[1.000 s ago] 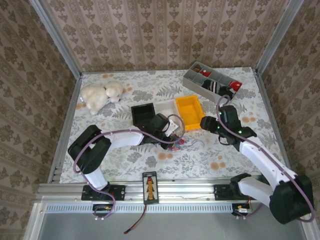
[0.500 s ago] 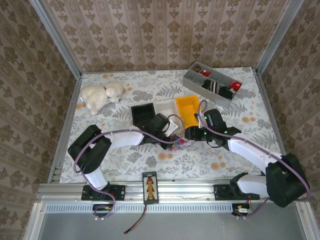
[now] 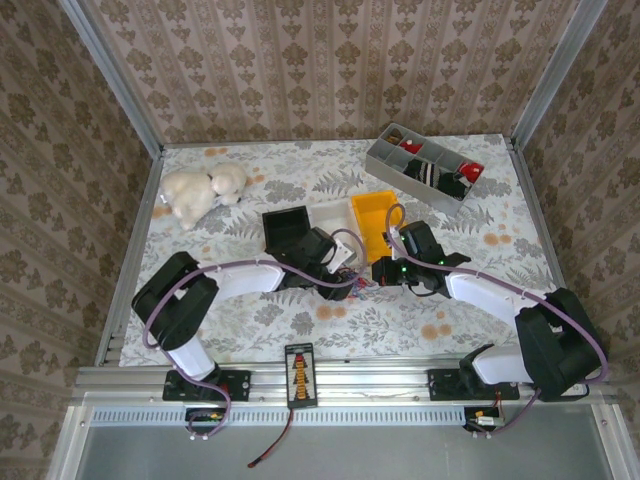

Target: Untangle the cables

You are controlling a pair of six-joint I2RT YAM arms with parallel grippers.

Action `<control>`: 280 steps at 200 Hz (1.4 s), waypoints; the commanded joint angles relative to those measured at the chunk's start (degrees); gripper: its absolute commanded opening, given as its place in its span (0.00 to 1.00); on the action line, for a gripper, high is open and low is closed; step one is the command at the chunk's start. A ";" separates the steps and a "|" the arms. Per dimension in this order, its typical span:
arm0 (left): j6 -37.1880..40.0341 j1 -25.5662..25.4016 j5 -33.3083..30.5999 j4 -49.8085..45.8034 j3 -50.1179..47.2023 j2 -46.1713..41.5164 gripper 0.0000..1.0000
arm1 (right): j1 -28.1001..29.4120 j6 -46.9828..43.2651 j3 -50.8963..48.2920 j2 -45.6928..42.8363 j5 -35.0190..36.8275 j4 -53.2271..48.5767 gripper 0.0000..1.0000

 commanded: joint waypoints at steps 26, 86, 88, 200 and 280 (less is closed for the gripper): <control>-3.15 7.14 4.96 -2.31 -4.63 -11.65 0.92 | -1.51 -1.16 -0.46 0.38 4.65 -4.83 0.00; -1.86 9.31 6.32 -6.15 -3.64 -13.35 0.77 | -2.71 -0.75 -0.40 1.03 4.10 -4.21 0.00; -1.94 9.36 6.47 -6.15 -3.64 -13.16 0.77 | -2.69 -0.68 -0.39 1.06 4.10 -4.20 0.00; -2.60 3.55 3.91 -3.51 1.39 -1.31 0.14 | -2.80 0.66 -0.99 0.12 4.85 -4.60 0.00; -5.29 9.43 5.97 -2.31 -6.78 -10.13 0.00 | -11.08 9.79 -0.49 -1.98 15.79 -12.91 0.00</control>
